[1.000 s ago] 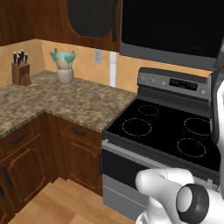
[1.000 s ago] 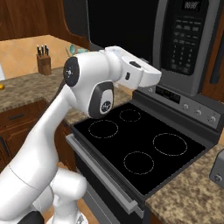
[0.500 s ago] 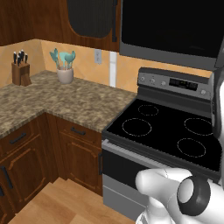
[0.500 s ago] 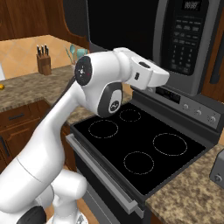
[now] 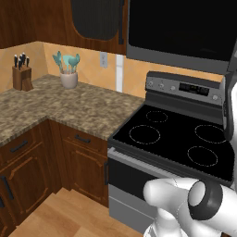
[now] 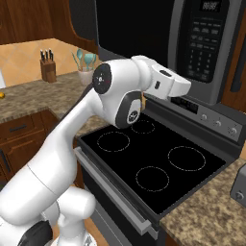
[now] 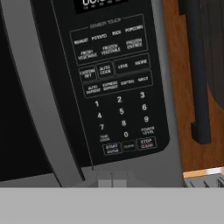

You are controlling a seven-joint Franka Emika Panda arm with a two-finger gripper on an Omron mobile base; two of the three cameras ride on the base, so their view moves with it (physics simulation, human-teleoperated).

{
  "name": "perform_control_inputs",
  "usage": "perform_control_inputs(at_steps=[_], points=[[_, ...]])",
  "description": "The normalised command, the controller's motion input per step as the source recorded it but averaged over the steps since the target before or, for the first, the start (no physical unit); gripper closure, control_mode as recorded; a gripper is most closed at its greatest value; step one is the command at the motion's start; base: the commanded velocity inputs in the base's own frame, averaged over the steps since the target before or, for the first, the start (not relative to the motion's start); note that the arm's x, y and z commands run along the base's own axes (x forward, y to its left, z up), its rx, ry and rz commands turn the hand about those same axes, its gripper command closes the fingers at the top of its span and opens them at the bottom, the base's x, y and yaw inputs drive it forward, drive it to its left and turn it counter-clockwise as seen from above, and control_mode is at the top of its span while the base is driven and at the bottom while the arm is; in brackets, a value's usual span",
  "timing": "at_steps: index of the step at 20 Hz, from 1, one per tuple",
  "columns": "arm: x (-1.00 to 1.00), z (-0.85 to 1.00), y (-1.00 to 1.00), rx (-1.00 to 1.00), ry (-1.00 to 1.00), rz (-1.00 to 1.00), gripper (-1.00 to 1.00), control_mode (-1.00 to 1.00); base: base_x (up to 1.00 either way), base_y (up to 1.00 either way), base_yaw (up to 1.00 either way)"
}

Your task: Pick the bell pepper from the sink and place it in the bowl. Then pick the bowl and place it in the microwave. Then close the microwave door and press the start button.

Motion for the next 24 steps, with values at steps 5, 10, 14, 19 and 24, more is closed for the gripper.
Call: perform_control_inputs(at_steps=[5,10,14,19,24], points=[[0.15,-0.06,-0.08,0.0,0.0,0.0,1.0,-1.0,0.0,0.0,0.0],[0.2,-0.01,-0.21,0.0,0.0,0.0,1.0,-1.0,0.0,0.0,0.0],[0.2,-0.06,-0.15,0.0,0.0,0.0,1.0,-1.0,0.0,0.0,0.0],[0.13,-0.1,-0.07,0.0,0.0,0.0,1.0,-1.0,0.0,0.0,0.0],[0.19,-0.02,-0.2,0.0,0.0,0.0,1.0,-1.0,0.0,0.0,0.0]])
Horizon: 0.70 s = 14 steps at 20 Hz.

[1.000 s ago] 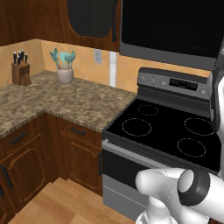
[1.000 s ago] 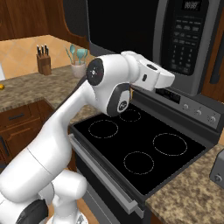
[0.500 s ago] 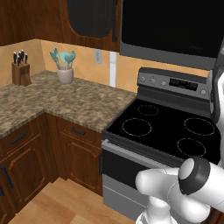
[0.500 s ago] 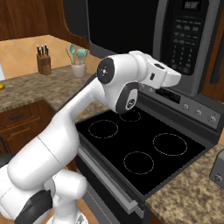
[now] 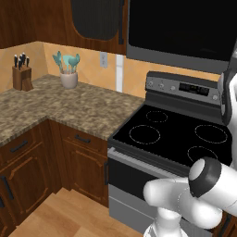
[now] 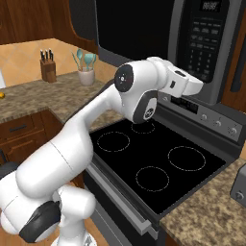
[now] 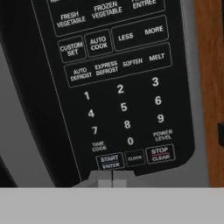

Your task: Pick the bell pepper from the sink and place it in the bowl. Then pick the bowl and place it in the microwave. Then close the microwave door and press the start button.

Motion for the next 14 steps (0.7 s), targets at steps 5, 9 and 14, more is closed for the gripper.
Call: perform_control_inputs(at_steps=[5,9,14], points=[[0.13,-0.07,-0.1,0.0,0.0,0.0,1.0,-1.0,0.0,0.0,0.0],[0.06,-0.1,-0.08,0.0,0.0,0.0,1.0,-1.0,0.0,0.0,0.0],[0.09,-0.06,-0.01,0.0,0.0,0.0,1.0,-1.0,0.0,0.0,0.0]])
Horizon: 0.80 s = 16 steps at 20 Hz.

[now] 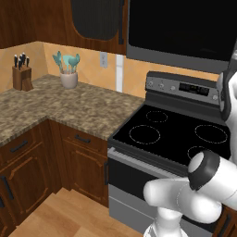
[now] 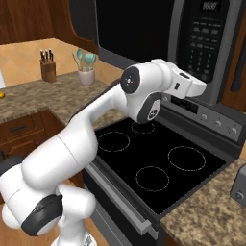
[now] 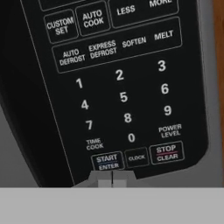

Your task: Pick the bell pepper from the sink and place it in the bowl. Then pick the bowl and place it in the microwave. Then close the microwave door and press the start button.

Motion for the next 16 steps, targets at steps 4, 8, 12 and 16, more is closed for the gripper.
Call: perform_control_inputs(at_steps=[4,8,12,16], points=[[0.08,-0.02,0.0,0.0,0.0,0.0,1.0,-1.0,0.0,0.0,0.0],[0.2,0.0,-0.04,0.0,0.0,0.0,1.0,-1.0,0.0,0.0,0.0],[0.28,0.0,-0.02,0.0,0.0,0.0,1.0,-1.0,0.0,0.0,0.0],[0.25,-0.06,-0.14,0.0,0.0,0.0,1.0,-1.0,0.0,0.0,0.0]])
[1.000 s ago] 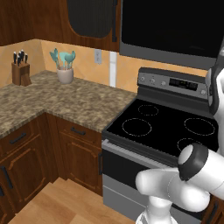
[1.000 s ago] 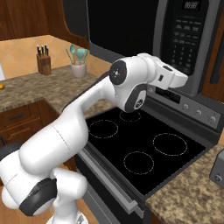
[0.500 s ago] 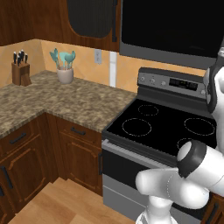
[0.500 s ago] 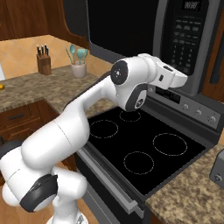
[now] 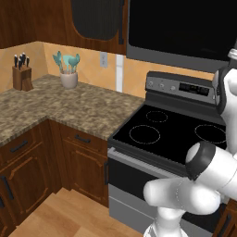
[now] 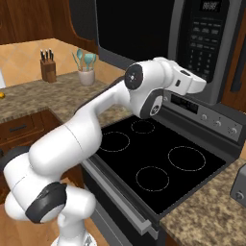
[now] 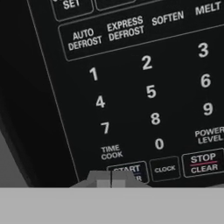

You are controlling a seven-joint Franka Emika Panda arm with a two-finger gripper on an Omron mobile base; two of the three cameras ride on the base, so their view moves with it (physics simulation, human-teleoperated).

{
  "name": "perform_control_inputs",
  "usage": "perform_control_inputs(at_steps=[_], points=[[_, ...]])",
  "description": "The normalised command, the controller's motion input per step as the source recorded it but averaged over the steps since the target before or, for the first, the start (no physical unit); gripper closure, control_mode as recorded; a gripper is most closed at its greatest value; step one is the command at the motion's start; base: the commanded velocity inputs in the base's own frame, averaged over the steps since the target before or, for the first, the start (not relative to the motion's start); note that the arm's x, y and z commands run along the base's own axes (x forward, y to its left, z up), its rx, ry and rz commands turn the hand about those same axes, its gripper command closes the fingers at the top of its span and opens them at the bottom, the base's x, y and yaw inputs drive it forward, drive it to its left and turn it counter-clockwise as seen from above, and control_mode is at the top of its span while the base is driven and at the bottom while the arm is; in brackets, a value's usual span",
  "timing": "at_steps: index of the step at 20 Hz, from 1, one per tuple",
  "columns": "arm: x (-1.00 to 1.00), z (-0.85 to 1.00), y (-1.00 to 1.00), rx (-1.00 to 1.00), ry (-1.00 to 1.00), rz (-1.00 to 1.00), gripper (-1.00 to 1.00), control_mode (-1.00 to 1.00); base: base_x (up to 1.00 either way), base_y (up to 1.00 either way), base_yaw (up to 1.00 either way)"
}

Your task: Pick the bell pepper from the sink and place it in the bowl. Then pick the bowl and place it in the microwave. Then close the microwave door and press the start button.

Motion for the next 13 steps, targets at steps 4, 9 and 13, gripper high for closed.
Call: perform_control_inputs(at_steps=[4,9,13], points=[[0.46,-0.16,-0.43,0.03,0.0,0.05,1.0,-1.0,0.0,0.0,0.0],[0.77,-0.26,-0.48,0.07,0.0,0.16,1.0,-1.0,0.0,0.0,0.0],[0.81,-0.32,-0.51,0.08,0.0,0.21,1.0,-1.0,0.0,0.0,0.0]])
